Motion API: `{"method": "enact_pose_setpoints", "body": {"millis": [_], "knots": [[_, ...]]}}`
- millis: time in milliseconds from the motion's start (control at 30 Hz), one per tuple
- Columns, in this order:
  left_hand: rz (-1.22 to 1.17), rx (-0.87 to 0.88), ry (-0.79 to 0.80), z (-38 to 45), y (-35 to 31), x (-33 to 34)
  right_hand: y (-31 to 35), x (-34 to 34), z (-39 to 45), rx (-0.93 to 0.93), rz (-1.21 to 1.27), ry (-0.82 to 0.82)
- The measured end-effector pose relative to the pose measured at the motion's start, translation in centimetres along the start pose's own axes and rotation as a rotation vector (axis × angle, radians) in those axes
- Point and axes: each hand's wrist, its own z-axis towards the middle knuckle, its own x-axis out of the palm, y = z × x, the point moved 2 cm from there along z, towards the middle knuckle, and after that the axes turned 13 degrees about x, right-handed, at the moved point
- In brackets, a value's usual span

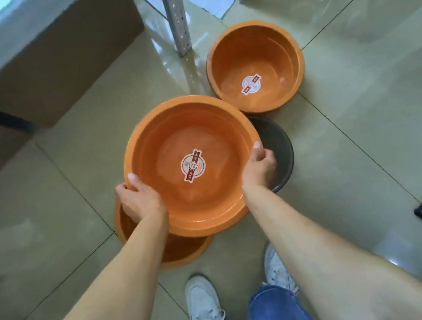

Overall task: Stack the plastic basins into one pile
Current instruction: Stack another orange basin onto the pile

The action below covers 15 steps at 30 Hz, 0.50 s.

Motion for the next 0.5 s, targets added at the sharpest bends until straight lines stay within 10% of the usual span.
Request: {"method": "enact_pose_setpoints", "body": {"millis": [500], "knots": [[-0.037, -0.278, -0.145, 3.7, 13.1, -5.6, -8.2, 8.8, -5.0, -0.18, -0.376, 0.071]]}}
